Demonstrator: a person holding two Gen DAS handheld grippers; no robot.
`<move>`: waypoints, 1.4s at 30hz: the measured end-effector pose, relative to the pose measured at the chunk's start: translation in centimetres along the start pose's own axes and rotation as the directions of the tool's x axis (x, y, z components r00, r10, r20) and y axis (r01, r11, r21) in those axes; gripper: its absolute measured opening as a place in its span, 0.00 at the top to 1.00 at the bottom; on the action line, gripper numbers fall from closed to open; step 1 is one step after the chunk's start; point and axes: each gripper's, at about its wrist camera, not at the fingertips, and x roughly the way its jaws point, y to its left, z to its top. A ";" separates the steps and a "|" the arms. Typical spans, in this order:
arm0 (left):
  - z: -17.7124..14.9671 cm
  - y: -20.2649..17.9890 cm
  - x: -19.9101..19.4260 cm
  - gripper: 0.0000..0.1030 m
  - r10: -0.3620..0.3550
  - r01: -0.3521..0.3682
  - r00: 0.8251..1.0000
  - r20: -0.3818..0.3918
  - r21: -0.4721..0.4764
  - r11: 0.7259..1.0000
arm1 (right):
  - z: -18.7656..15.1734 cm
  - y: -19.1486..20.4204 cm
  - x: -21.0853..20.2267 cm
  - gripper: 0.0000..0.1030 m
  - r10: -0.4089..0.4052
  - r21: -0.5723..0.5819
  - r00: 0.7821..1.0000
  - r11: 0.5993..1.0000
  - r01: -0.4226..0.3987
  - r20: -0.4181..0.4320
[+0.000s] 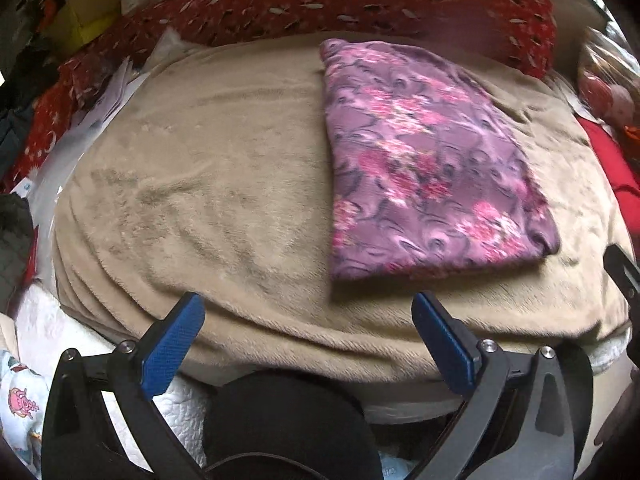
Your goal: Fold small clothes
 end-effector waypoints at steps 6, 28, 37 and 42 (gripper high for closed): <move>-0.5 -0.6 -1.2 0.00 -0.003 0.002 1.000 0.028 0.036 0.999 | -0.1 -0.2 -0.1 0.00 -0.006 0.017 1.000 1.000 0.006 0.018; -3.7 -0.4 -3.8 0.00 -0.035 0.035 0.997 0.070 -0.001 0.999 | -2.6 2.3 -3.2 0.00 -0.024 0.022 0.998 0.999 0.023 0.066; -3.7 -0.9 -5.4 0.00 -0.046 0.046 0.990 0.131 0.003 0.999 | -2.6 1.8 -3.8 0.00 -0.033 0.038 0.996 0.999 0.030 0.078; -3.8 -1.5 -6.1 0.00 -0.053 0.050 0.987 0.154 0.022 0.999 | -2.7 1.3 -4.1 0.00 -0.036 0.043 0.996 0.999 0.033 0.083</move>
